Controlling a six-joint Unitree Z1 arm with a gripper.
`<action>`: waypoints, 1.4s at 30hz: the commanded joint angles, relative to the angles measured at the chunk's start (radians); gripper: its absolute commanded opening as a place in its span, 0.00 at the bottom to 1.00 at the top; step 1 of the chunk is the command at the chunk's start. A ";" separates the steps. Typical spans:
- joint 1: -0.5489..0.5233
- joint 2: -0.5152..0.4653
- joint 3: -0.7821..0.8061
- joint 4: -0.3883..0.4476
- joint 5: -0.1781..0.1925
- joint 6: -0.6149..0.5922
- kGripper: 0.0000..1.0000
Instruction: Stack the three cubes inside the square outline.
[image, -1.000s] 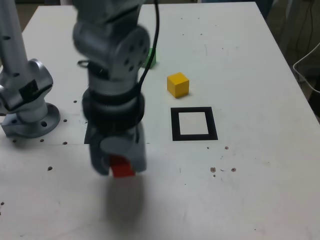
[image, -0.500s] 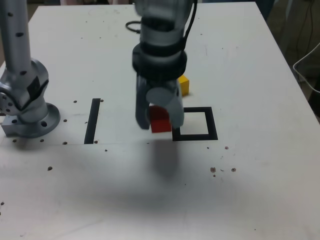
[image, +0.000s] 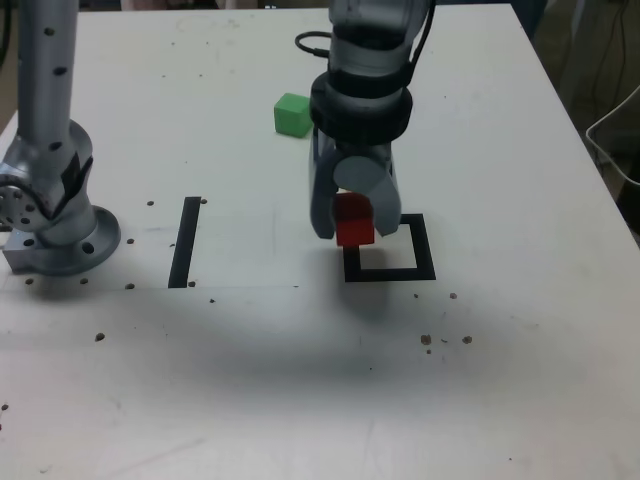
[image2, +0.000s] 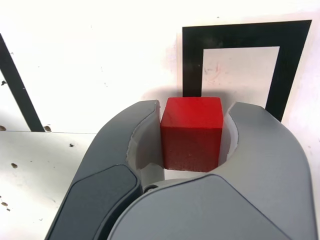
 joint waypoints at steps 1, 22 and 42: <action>0.014 0.024 -0.019 -0.016 0.003 0.006 0.19; 0.070 0.130 -0.094 -0.014 -0.031 -0.011 0.23; 0.069 0.104 -0.098 0.017 -0.047 0.023 0.99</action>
